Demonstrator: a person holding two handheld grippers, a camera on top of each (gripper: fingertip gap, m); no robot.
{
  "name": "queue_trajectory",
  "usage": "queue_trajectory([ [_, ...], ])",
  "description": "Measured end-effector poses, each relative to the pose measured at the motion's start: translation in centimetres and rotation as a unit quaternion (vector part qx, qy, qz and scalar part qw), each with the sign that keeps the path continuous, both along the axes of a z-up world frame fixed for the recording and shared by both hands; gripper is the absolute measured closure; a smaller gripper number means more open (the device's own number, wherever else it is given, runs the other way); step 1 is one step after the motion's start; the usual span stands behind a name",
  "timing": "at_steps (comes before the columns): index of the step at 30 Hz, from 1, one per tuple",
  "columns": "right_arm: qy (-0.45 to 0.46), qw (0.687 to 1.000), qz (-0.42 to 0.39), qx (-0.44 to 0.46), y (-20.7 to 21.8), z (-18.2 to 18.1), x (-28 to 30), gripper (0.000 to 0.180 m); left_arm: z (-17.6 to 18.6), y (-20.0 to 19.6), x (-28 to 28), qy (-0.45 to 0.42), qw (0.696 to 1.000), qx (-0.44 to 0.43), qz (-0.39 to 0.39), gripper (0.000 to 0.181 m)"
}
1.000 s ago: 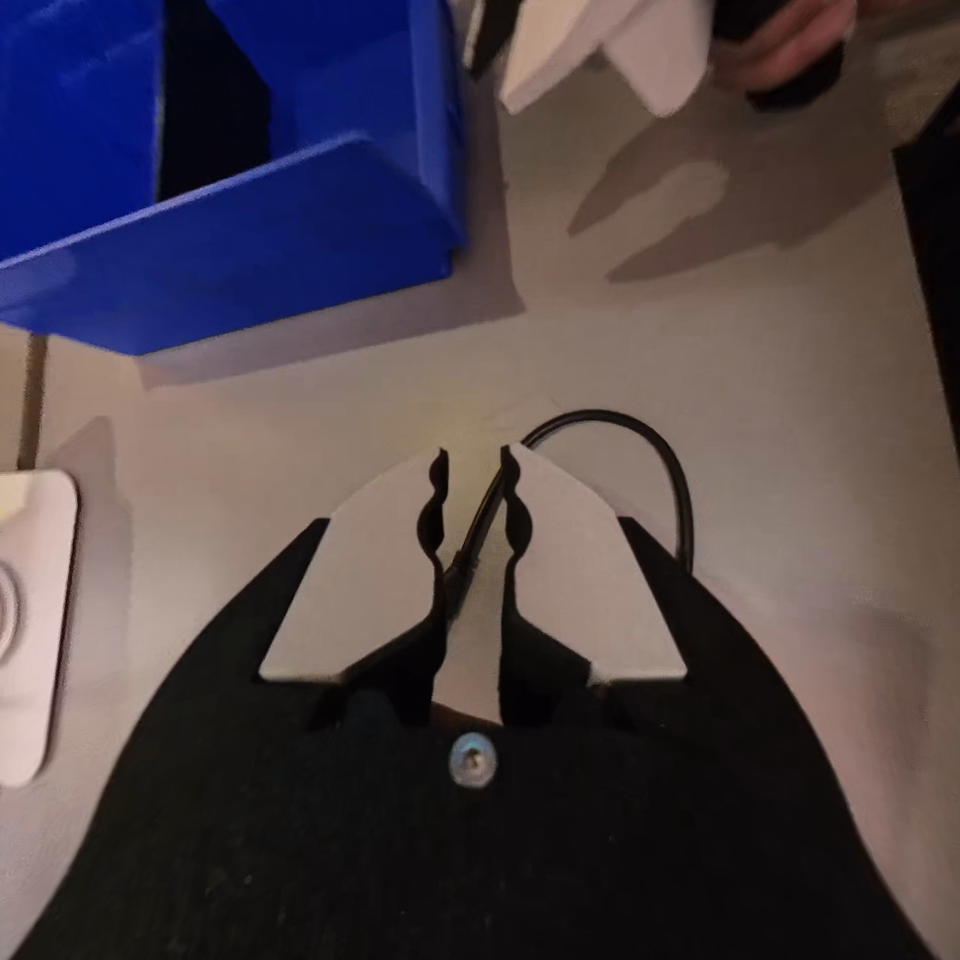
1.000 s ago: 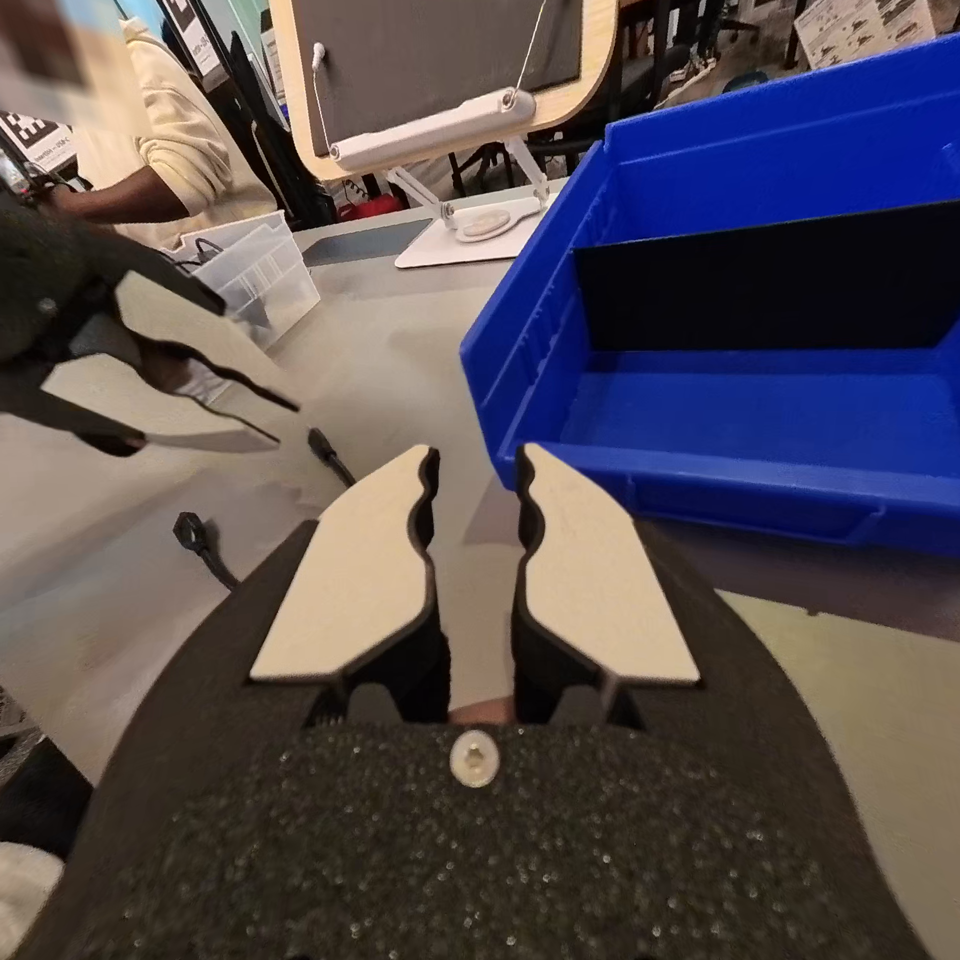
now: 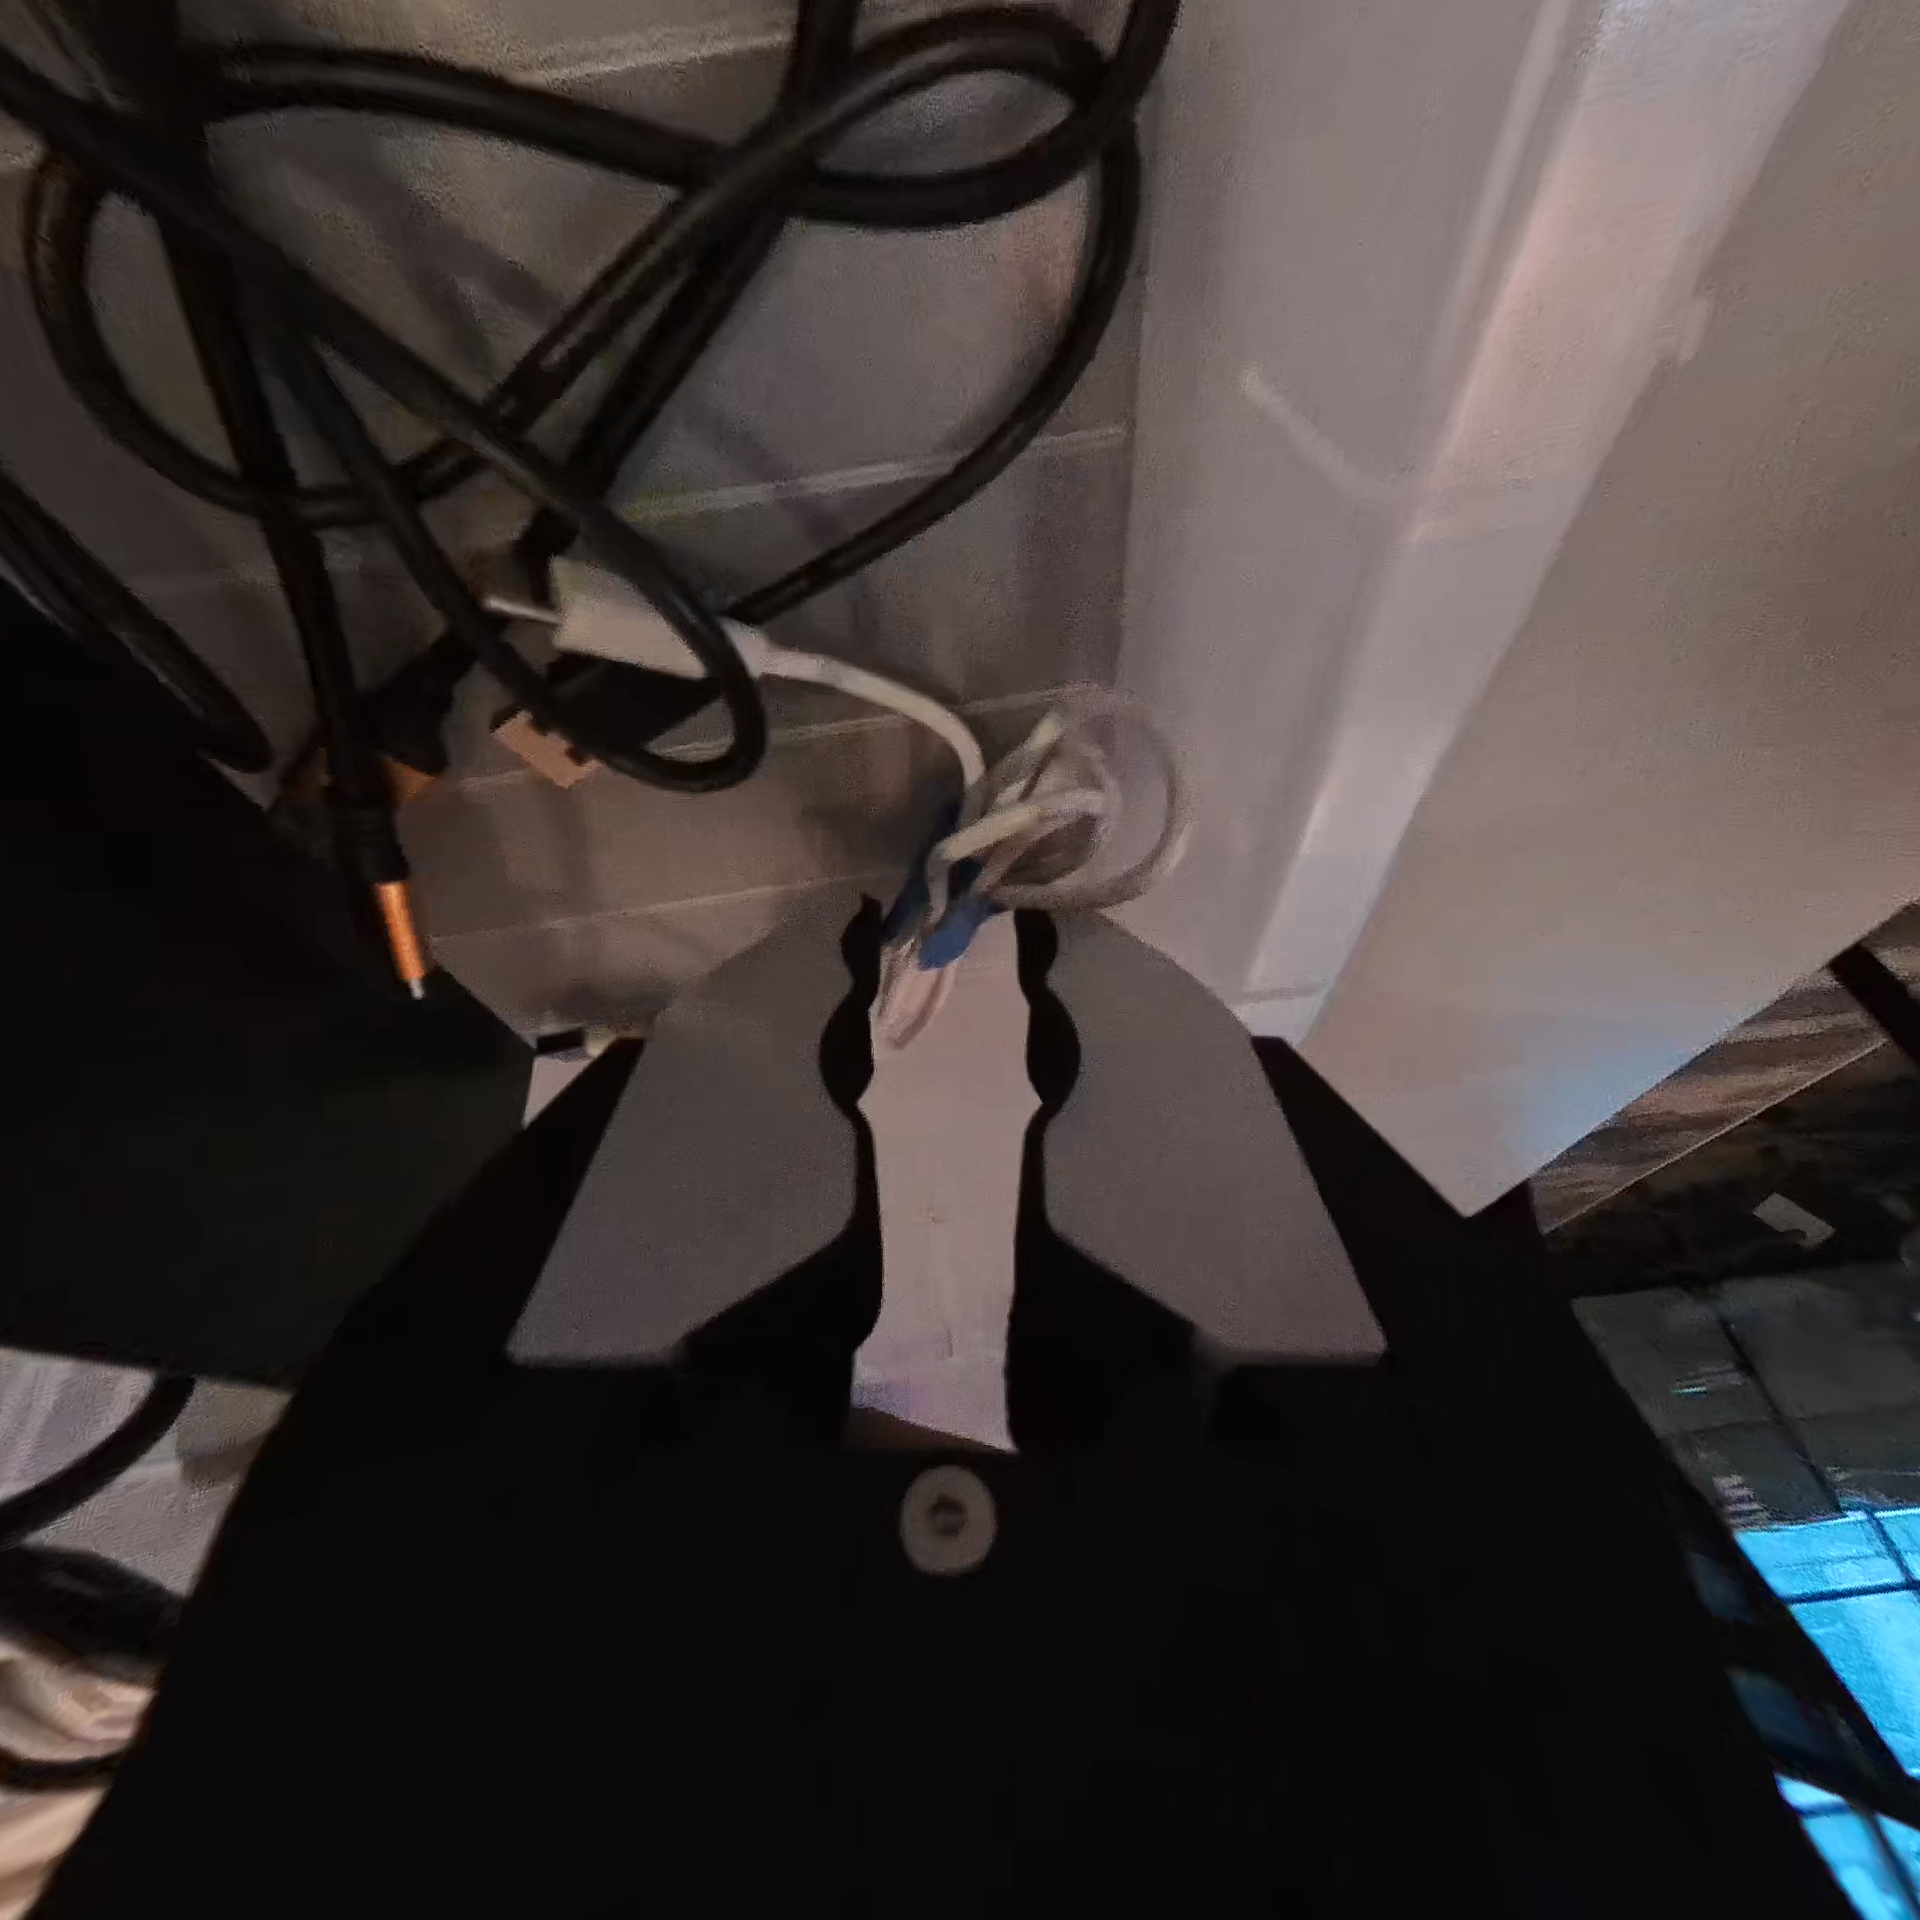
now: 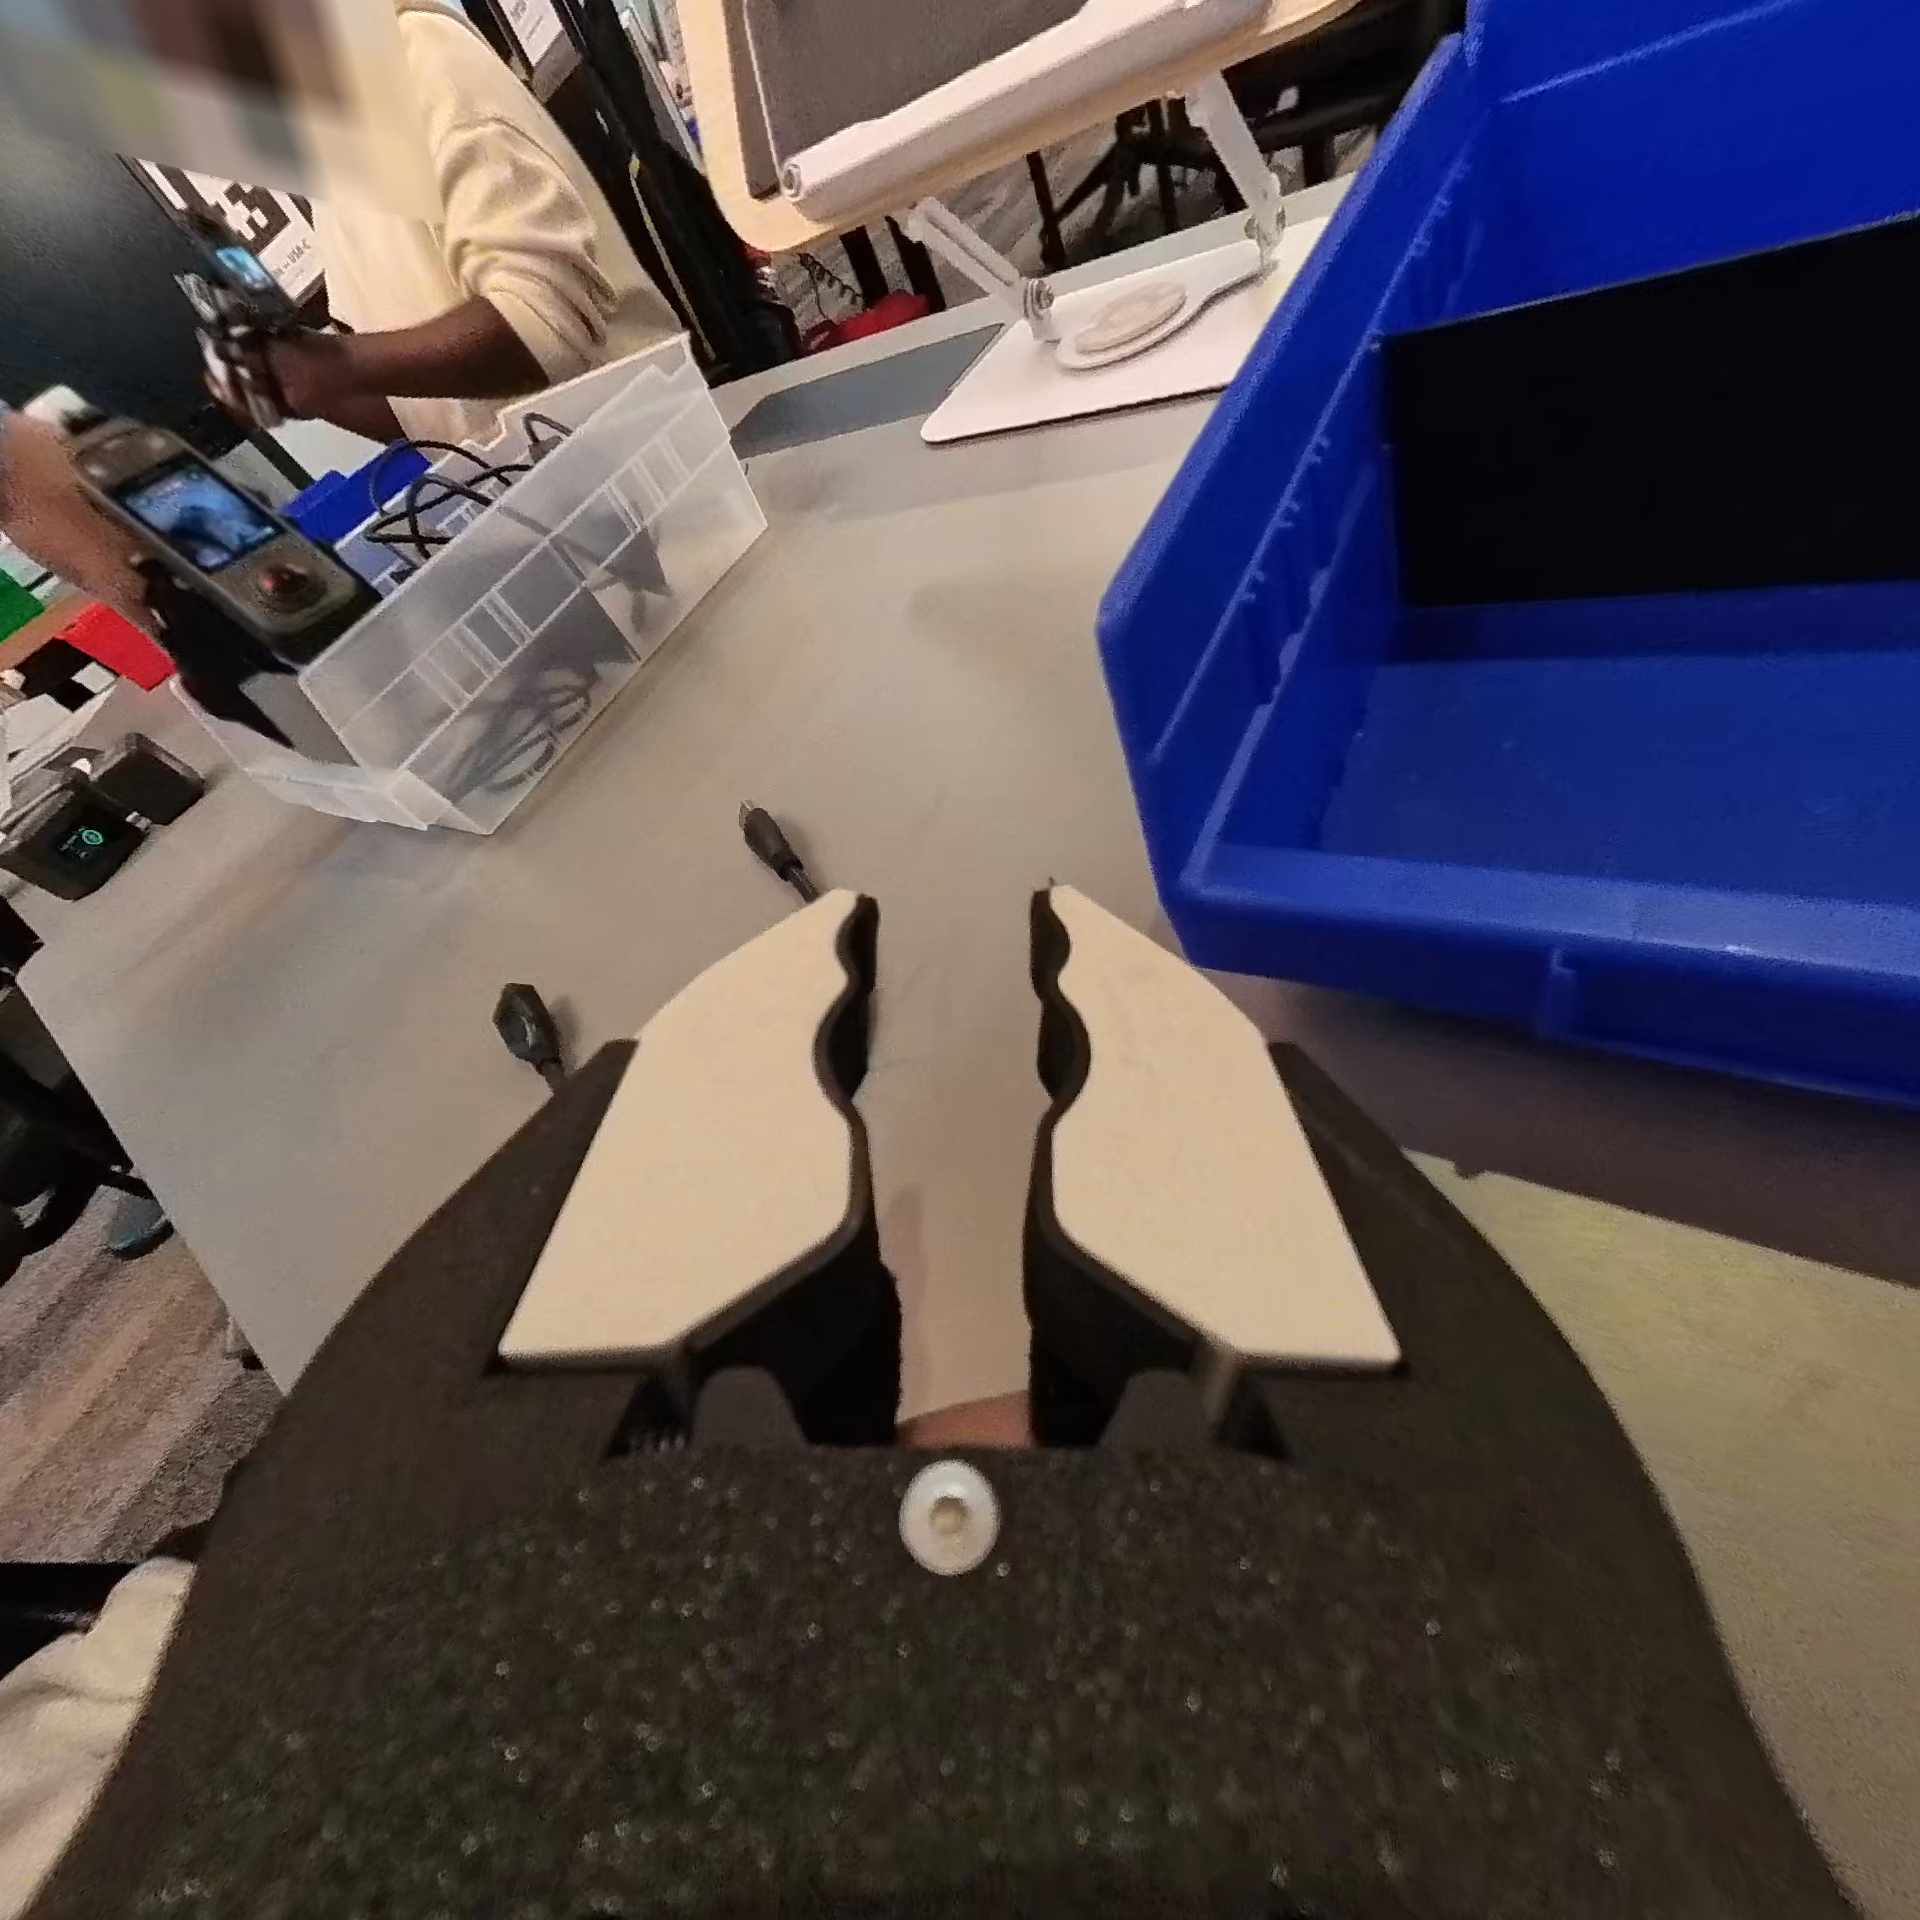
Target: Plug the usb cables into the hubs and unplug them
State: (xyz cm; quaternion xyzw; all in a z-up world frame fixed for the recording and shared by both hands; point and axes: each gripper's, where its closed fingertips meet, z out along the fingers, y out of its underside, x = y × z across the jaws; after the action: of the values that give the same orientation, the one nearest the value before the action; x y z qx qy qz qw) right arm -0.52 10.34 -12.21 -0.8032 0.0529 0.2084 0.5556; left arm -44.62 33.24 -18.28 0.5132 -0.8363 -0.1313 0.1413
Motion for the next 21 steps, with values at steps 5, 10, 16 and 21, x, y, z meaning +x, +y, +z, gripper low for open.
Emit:
queue_trajectory([
  [5, 0.01, 1.0, -0.003, -0.005, -0.1, -0.2, 0.2, 0.152, 1.2, 0.8, 1.4, -0.064, 0.996, 0.043, -0.039, 0.169],
  [10, 0.013, 1.0, 0.003, -0.009, 0.0, -0.4, -0.1, 0.152, 6.1, 0.2, 2.9, -0.143, 0.98, 0.124, -0.068, 0.172],
  [16, 0.015, 1.0, 0.001, -0.006, -0.2, -0.2, 0.0, 0.152, 16.3, -5.3, 8.5, -0.275, 0.925, 0.236, -0.117, 0.173],
  [21, 0.023, 1.0, 0.002, -0.003, -0.4, 0.1, 0.1, 0.152, 20.0, -12.0, 15.2, -0.374, 0.857, 0.304, -0.183, 0.173],
])
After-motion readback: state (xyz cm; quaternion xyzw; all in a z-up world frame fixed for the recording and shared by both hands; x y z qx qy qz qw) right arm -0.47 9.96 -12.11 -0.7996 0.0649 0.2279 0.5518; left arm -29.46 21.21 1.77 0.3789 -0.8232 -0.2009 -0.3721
